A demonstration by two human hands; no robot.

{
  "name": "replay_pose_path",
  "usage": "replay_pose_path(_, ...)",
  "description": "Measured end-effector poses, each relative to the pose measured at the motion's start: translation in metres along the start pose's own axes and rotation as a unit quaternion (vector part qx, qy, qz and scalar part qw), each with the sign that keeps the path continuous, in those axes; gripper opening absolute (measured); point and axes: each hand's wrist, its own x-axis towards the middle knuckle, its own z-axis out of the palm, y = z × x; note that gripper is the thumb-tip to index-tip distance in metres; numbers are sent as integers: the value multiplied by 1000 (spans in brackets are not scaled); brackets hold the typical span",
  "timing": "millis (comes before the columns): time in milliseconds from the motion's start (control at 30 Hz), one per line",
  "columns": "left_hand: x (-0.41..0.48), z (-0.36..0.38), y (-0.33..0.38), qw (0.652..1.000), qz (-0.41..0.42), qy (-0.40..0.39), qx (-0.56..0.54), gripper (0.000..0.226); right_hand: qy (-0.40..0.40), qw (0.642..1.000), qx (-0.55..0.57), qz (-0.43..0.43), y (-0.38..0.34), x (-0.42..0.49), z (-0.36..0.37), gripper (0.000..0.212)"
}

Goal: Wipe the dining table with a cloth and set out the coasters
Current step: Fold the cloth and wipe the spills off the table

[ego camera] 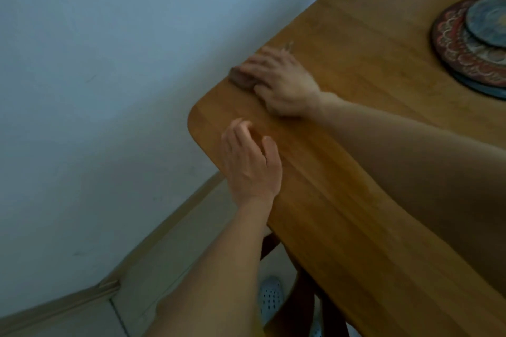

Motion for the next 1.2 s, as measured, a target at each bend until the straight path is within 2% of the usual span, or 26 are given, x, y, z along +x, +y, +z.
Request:
replay_pose_path(100, 1, 1, -3, 998, -11, 39, -38, 30, -54, 994, 12, -91, -20, -19, 7, 52)
replay_pose_path(167, 1, 1, -3, 998, -14, 37, -39, 26, -56, 994, 14, -98, -17, -28, 5, 51)
replay_pose_path(233, 2, 0, -3, 1000, -8, 21, -18, 30, -33, 998, 18, -54, -7, -38, 0, 51)
replay_pose_path(333, 2, 0, -3, 999, 17, -13, 38, 37, 49, 994, 27, 98, 17, -63, -14, 50)
replay_pose_path(433, 4, -1, -4, 993, 31, -55, 99, 45, 100, 964, 15, 248, 40, -97, -27, 51)
replay_pose_path(500, 3, 0, -4, 990, 41, -72, 118, 49, 122, 943, 10, 309, 37, -115, -28, 51)
replay_pose_path(567, 3, 2, -3, 988, 47, -77, 127, 52, 140, 932, -1, 333, 15, -131, -19, 51)
replay_pose_path(700, 5, 3, -3, 986, 55, -75, 139, 54, 116, 960, -4, 254, -40, -170, -1, 51)
replay_pose_path(767, 2, 1, 1, 983, 65, -80, 155, 54, 94, 968, 1, 233, -47, -195, -2, 51)
replay_pose_path(833, 1, -2, 2, 977, 88, -90, 174, 51, 91, 964, 6, 249, -40, -218, -7, 53)
replay_pose_path(933, -6, -1, 9, 963, 159, -124, 181, 45, 115, 939, 1, 323, -16, -263, -18, 56)
replay_pose_path(1033, -31, 6, 29, 953, 195, -162, 169, 45, 140, 907, -10, 397, 14, -312, -34, 57)
replay_pose_path(1200, -101, 38, 97, 923, 265, -256, 106, 47, 180, 850, -19, 495, 48, -406, -55, 58)
